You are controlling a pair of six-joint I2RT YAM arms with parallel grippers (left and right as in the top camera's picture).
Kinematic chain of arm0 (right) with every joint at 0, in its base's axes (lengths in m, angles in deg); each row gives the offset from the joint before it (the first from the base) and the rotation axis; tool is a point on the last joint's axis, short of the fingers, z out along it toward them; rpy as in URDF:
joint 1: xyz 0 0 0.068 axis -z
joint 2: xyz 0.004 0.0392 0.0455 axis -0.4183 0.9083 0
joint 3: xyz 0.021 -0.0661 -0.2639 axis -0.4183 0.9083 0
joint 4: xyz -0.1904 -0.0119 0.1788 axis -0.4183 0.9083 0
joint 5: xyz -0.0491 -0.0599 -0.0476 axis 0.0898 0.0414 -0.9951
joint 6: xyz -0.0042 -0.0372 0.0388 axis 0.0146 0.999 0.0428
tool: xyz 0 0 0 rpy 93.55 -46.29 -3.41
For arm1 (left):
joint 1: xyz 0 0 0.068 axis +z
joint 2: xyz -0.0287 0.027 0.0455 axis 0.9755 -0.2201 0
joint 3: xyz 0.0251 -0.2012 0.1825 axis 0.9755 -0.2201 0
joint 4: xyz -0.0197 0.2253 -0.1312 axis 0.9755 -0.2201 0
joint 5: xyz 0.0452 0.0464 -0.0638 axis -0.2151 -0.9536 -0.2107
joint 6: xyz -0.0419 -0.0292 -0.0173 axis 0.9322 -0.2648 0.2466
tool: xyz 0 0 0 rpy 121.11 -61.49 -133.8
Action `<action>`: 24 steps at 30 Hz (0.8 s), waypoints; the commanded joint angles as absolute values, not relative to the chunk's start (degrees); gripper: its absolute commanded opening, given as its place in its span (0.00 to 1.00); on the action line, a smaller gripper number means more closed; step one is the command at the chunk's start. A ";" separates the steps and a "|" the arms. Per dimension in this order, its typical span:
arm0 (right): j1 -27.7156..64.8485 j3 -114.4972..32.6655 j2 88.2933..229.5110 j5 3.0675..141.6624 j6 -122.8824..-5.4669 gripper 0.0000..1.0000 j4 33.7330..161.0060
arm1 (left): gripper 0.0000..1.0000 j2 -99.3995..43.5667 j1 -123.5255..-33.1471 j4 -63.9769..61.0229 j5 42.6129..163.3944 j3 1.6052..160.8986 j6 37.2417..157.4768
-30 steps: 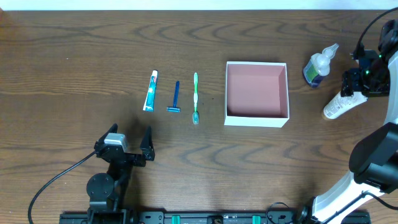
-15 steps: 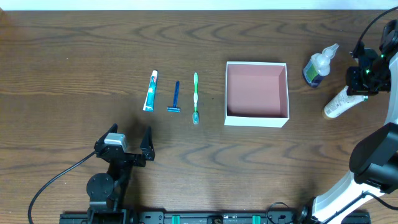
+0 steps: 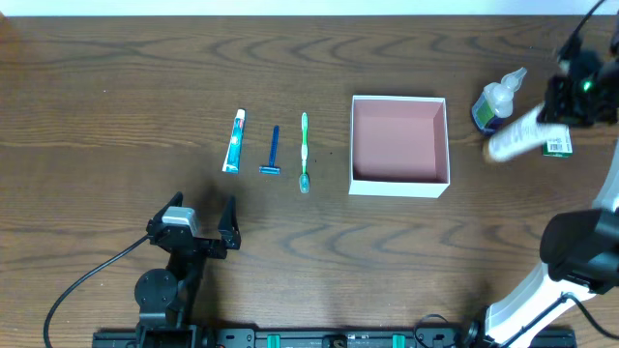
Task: Pack container
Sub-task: 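Carry the Pantene tube into the box and release it upright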
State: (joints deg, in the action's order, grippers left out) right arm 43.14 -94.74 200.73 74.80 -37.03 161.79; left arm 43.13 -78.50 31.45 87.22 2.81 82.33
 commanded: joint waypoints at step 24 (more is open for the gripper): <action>13.14 -115.33 202.56 70.34 -45.79 0.01 158.30 | 0.98 43.50 -78.26 29.83 88.01 1.61 82.44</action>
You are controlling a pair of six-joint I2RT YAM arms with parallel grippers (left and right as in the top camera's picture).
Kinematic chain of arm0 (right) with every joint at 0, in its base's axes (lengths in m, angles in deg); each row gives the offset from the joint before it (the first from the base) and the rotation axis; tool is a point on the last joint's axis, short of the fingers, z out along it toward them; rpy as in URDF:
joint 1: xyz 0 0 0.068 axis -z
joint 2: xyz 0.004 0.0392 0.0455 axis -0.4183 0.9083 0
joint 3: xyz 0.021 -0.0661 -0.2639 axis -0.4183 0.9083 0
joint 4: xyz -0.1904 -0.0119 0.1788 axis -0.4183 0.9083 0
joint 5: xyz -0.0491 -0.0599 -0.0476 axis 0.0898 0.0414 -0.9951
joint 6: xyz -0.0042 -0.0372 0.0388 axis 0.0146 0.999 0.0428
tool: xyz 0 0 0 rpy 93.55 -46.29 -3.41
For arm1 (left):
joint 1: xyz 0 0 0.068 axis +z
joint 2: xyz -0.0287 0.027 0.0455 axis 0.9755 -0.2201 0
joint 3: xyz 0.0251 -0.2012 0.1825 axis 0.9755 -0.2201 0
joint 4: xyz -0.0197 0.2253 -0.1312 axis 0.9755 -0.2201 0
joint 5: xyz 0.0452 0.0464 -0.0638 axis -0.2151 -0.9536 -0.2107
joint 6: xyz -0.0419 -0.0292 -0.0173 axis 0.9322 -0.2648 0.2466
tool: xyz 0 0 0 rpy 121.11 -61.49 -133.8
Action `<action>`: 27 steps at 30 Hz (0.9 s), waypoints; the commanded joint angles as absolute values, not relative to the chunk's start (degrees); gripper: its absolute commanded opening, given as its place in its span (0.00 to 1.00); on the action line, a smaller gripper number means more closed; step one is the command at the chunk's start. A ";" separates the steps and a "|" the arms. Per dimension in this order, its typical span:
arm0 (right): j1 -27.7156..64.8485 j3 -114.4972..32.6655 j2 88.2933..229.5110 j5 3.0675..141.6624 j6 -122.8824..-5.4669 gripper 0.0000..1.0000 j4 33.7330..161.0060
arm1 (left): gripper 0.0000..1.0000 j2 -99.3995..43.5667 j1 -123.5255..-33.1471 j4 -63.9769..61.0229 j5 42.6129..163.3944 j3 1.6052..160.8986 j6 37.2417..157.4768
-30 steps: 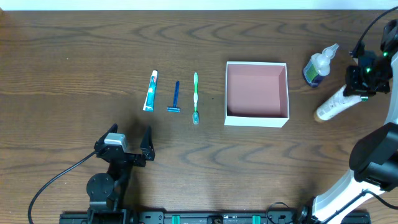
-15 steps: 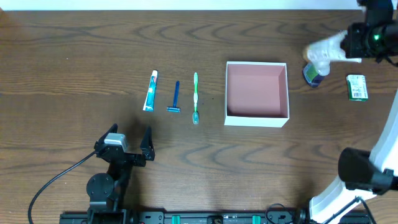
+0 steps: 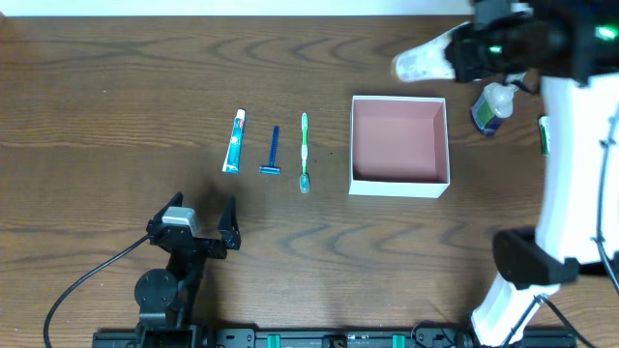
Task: Pack container
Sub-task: 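Carry the Pantene tube into the box and release it upright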
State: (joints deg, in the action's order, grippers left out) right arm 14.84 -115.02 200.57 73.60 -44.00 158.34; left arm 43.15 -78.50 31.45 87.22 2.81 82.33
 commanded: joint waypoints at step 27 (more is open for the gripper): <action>5.90 -115.33 219.33 69.01 -46.60 0.01 159.48 | 0.98 43.48 -78.26 29.83 88.01 1.61 82.44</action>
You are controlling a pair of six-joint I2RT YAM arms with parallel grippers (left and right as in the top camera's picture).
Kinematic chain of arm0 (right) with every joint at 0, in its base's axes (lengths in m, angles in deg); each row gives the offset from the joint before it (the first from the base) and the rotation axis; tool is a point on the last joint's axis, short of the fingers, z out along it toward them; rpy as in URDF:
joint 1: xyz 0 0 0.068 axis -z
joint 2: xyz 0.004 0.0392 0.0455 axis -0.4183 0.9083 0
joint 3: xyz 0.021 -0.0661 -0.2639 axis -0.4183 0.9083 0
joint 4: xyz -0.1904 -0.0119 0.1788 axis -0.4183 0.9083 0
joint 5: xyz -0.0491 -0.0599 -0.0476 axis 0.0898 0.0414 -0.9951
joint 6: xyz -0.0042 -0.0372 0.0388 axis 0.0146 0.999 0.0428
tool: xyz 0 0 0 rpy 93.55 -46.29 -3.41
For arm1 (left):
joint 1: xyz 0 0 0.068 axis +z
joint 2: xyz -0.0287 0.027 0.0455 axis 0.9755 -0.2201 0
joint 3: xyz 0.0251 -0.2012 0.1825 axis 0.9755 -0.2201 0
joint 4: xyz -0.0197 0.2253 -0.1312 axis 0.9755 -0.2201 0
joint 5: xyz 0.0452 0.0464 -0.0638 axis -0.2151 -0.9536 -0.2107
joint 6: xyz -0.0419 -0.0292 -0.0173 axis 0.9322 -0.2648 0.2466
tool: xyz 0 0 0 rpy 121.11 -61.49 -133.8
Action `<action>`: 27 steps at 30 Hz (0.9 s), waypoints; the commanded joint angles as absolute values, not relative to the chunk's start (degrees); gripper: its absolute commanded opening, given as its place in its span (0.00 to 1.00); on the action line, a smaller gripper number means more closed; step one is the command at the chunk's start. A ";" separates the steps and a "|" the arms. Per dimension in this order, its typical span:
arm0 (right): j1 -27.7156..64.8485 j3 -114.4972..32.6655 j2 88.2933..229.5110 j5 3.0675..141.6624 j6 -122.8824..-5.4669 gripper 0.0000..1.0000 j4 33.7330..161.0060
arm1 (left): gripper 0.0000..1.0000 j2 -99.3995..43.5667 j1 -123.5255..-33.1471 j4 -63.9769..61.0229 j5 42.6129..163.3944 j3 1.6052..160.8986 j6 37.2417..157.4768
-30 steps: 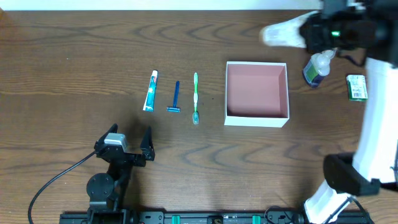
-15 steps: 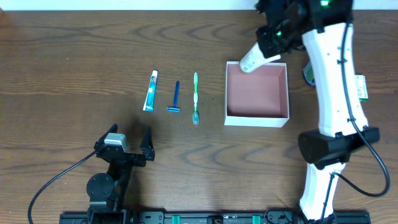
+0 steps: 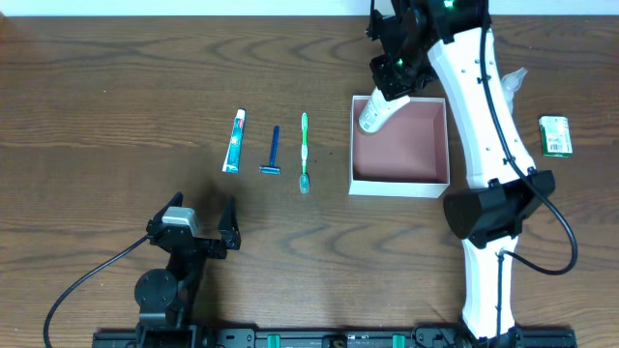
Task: Pack container
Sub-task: 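Carry the Pantene tube into the box and release it upright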
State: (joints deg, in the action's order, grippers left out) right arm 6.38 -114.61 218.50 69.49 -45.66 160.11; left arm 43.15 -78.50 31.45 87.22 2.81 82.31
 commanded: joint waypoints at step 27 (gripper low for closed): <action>4.41 -115.33 223.52 68.84 -46.60 0.14 157.16 | 0.98 43.50 -78.26 29.83 88.01 1.61 82.44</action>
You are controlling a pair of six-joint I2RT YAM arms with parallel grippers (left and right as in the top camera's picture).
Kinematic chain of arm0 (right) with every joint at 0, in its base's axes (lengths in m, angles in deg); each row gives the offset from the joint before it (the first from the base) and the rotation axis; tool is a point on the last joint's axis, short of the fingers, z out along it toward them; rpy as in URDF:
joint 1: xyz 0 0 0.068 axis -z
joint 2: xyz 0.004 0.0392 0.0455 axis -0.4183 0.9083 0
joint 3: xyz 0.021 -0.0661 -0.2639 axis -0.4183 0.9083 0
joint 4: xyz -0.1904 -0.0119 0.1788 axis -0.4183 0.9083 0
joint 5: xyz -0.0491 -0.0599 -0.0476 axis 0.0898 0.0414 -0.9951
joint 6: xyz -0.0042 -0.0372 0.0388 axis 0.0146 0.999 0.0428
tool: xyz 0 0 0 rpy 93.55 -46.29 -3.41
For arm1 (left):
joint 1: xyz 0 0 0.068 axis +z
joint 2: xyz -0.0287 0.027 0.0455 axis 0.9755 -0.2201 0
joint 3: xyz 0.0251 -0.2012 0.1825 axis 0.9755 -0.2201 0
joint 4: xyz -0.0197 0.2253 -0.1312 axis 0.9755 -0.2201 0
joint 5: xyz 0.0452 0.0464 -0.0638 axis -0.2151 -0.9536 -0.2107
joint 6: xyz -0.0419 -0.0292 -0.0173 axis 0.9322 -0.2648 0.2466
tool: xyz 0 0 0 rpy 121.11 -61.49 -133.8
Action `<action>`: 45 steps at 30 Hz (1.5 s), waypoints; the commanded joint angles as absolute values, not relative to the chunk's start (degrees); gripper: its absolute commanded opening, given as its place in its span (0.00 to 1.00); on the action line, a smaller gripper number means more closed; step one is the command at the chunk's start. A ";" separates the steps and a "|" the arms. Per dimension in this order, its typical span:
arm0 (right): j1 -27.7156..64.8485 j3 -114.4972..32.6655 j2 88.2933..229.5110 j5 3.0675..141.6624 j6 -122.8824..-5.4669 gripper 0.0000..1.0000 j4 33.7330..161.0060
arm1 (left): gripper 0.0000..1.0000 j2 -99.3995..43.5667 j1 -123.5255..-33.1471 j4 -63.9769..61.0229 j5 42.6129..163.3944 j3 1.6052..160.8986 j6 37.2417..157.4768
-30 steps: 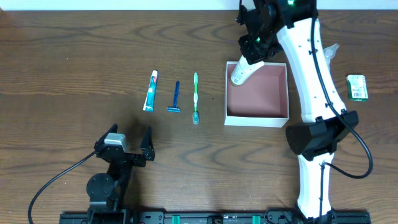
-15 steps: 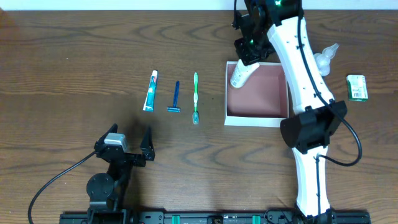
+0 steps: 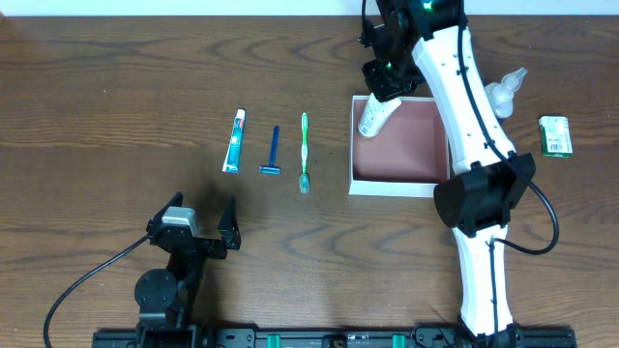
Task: Pack container
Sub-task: 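Carry the Pantene tube into the box and release it upright, then move the right gripper to the soap pump bottle and grasp it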
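The white box with a pink inside (image 3: 398, 189) stands right of centre. My right gripper (image 3: 385, 85) hangs over the box's back left corner, shut on the top end of a white bottle (image 3: 372, 117). The bottle slants down inside the box along its left wall. Left of the box lie a toothpaste tube (image 3: 234, 141), a blue razor (image 3: 273, 152) and a green toothbrush (image 3: 304, 152) in a row. My left gripper (image 3: 203, 209) rests open at the front left, far from all of them.
A spray bottle (image 3: 505, 90) stands behind the right arm, right of the box. A small green packet (image 3: 554, 135) lies at the far right. The right arm crosses the box's right side.
The right gripper has shifted slightly left and the white bottle now lies a little closer to the box's left wall. The left arm has stayed where it was.
The right gripper first held the white bottle at the far right, by the spray bottle and green packet. Then it held the bottle high behind the box. After that the bottle was tipped into the box's back left corner, where it remains.
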State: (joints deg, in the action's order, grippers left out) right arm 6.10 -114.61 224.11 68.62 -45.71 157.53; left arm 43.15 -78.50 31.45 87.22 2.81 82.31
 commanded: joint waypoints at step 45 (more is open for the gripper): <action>25.07 -143.02 216.62 64.09 -54.49 0.72 161.90 | 0.98 43.50 -78.26 29.83 88.01 1.61 82.44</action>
State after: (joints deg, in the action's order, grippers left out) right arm 23.28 -145.36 216.68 59.39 -54.69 161.62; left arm 43.15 -78.50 31.45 87.22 2.81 82.33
